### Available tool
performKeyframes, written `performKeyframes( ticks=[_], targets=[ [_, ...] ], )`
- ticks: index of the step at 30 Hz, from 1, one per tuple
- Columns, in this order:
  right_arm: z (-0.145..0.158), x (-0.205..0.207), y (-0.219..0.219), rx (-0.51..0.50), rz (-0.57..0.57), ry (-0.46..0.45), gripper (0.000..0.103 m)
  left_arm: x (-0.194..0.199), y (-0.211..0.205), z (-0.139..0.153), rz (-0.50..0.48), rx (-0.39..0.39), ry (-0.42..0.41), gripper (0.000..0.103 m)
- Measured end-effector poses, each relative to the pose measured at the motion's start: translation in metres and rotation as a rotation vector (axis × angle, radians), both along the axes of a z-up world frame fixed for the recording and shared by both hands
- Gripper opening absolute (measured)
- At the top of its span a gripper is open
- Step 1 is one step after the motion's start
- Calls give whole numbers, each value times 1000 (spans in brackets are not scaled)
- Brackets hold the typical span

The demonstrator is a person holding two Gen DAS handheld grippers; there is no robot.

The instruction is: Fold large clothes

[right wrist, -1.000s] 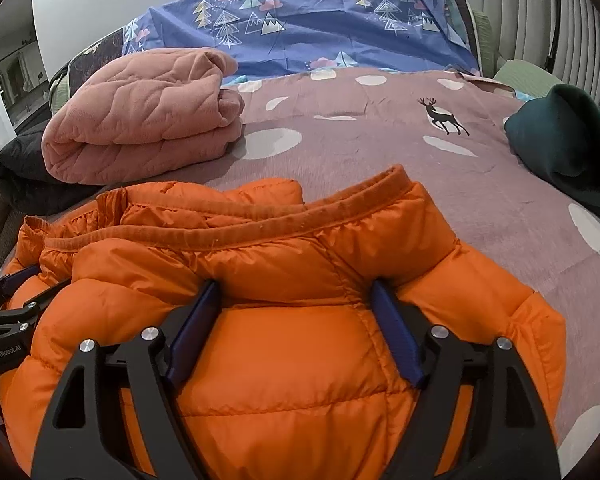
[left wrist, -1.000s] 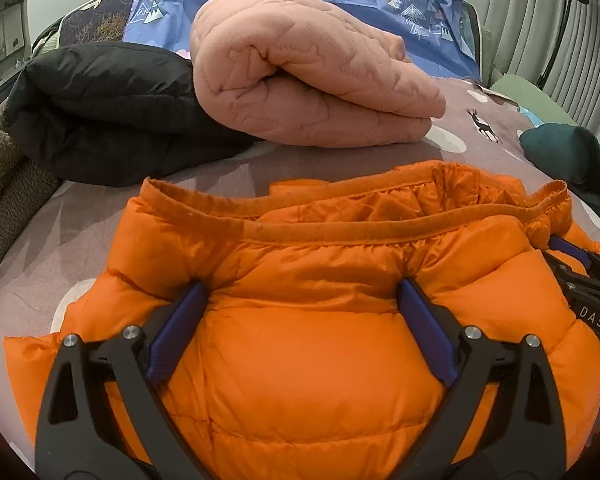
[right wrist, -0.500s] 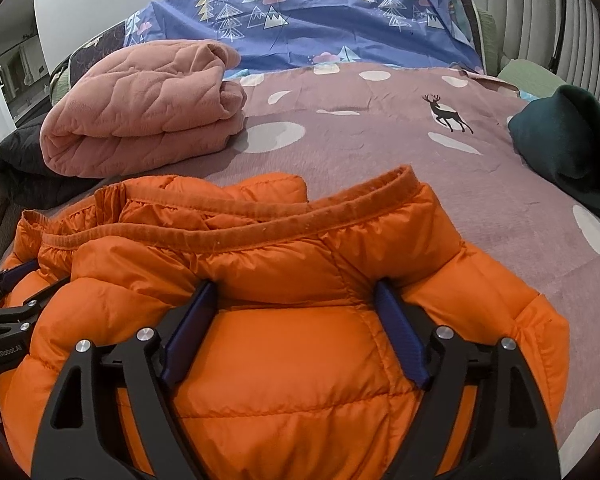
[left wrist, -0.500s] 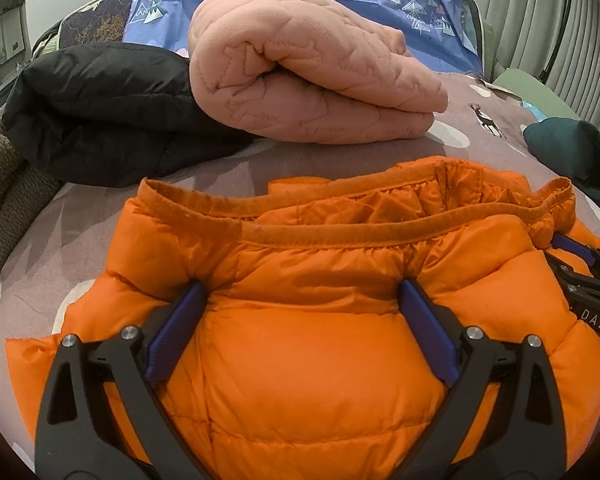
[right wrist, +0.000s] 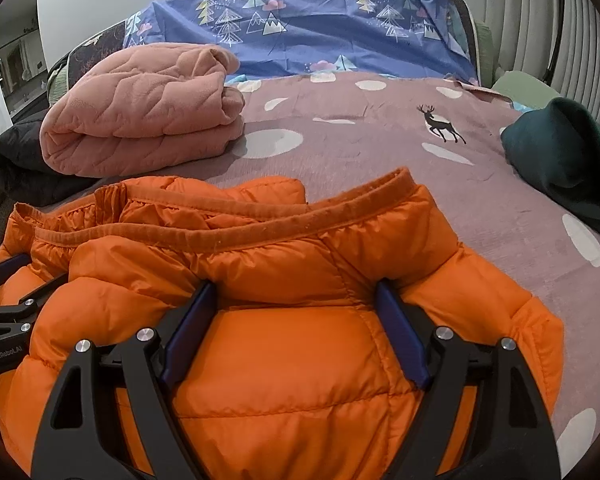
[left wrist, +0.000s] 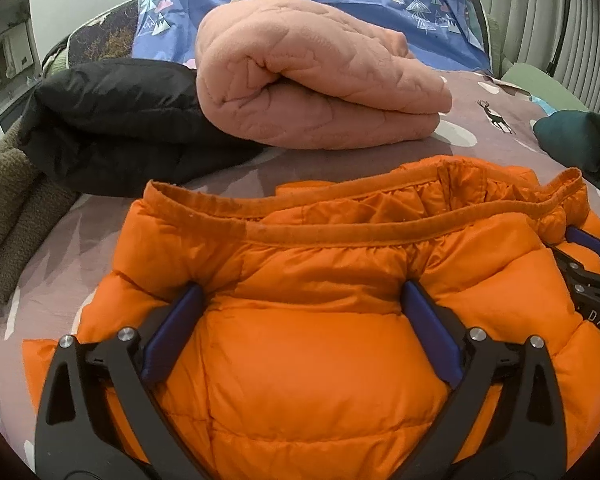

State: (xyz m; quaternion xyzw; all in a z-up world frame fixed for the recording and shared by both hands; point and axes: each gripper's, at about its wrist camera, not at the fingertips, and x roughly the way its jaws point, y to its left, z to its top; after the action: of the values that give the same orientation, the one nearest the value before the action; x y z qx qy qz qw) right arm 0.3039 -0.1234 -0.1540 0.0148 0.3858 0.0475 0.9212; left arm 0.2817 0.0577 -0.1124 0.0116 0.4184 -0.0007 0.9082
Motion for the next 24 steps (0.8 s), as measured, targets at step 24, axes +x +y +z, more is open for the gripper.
performKeyframes(
  ticks=[24],
  targets=[
    [44,-17,1,69,-24,-64,76,-25,0,60,-46,-101,-106,65]
  ],
)
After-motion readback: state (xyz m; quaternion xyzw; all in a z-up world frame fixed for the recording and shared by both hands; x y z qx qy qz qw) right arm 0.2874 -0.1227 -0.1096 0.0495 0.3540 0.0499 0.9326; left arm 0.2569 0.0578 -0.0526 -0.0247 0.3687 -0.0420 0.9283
